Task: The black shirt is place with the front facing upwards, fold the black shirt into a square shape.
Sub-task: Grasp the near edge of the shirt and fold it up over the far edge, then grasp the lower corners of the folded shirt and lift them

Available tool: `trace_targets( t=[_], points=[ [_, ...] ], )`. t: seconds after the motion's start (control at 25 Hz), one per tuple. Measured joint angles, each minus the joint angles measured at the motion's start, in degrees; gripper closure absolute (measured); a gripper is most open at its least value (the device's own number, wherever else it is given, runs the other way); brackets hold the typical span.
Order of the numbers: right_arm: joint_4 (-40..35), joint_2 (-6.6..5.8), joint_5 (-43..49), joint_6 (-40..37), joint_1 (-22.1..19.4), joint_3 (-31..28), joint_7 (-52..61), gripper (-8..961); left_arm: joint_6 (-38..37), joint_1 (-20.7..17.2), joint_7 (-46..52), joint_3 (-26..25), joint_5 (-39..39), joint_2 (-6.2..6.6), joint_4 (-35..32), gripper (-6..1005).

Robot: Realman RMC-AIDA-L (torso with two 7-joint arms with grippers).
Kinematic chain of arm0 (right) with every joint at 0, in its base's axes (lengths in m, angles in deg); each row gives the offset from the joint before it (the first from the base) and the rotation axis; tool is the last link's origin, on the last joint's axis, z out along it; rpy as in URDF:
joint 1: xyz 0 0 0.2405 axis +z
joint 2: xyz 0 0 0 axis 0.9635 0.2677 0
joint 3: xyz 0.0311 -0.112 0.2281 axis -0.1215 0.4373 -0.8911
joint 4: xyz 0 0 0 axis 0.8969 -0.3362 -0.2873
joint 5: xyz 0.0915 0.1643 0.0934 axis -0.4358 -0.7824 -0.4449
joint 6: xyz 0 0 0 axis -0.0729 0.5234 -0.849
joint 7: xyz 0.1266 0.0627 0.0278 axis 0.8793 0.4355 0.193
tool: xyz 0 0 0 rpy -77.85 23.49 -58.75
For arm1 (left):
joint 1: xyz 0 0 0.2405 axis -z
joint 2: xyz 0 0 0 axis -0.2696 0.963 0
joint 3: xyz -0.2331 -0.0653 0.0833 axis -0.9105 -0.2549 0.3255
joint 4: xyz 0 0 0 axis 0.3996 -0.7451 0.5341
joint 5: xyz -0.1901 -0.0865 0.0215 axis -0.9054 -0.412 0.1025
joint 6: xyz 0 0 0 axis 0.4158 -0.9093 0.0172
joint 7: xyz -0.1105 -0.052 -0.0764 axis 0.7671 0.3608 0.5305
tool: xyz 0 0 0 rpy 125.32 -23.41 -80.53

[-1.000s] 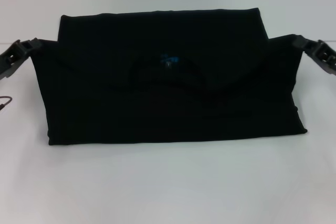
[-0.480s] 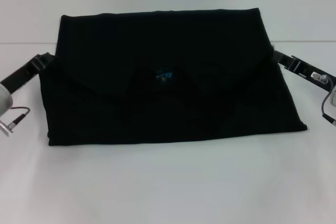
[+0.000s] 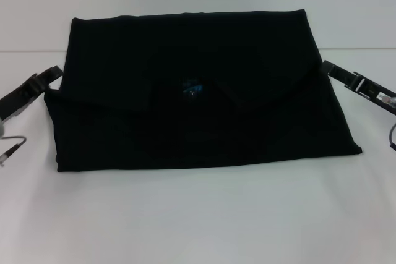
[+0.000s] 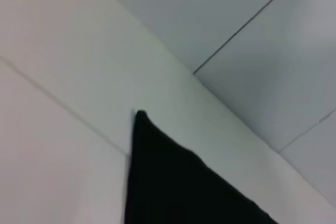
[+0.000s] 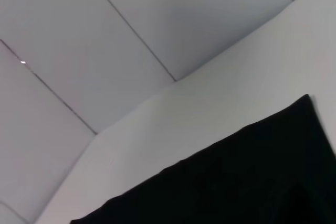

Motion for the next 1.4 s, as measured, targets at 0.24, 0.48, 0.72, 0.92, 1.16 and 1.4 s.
trace_targets(
  t=[0.24,0.48,0.72,0.92,1.16,1.4],
  points=[
    [-2.76,-0.39,0.95,-11.26,-4.47,1.17,-0.85,242,-10.17,-4.71,7.95,5.75,0.13,4.53,-0.10,469],
    [-6.95,-2.38,4.92,-21.54,-9.52,5.66,-1.47,50,-20.63,-8.25,17.75,17.19,2.16,10.23,-1.31,222],
    [-7.34,-3.84,6.63,-23.18,-12.58,6.17,-1.92,26,-22.43,-8.83,19.44,17.53,9.49,10.26,-4.04,65],
    [-7.36,-3.84,6.65,-23.29,-12.59,6.23,-2.15,26,-23.88,-7.99,18.05,18.18,11.70,9.62,-4.15,67],
    [-7.40,-3.63,6.65,-23.78,-12.07,6.28,-2.16,27,-23.92,-7.82,17.32,18.75,12.05,9.20,-4.20,77],
    [-7.40,-3.37,6.65,-23.51,-11.76,6.29,-2.22,27,-23.85,-7.37,17.08,20.70,12.11,8.63,-4.19,87]
  ],
)
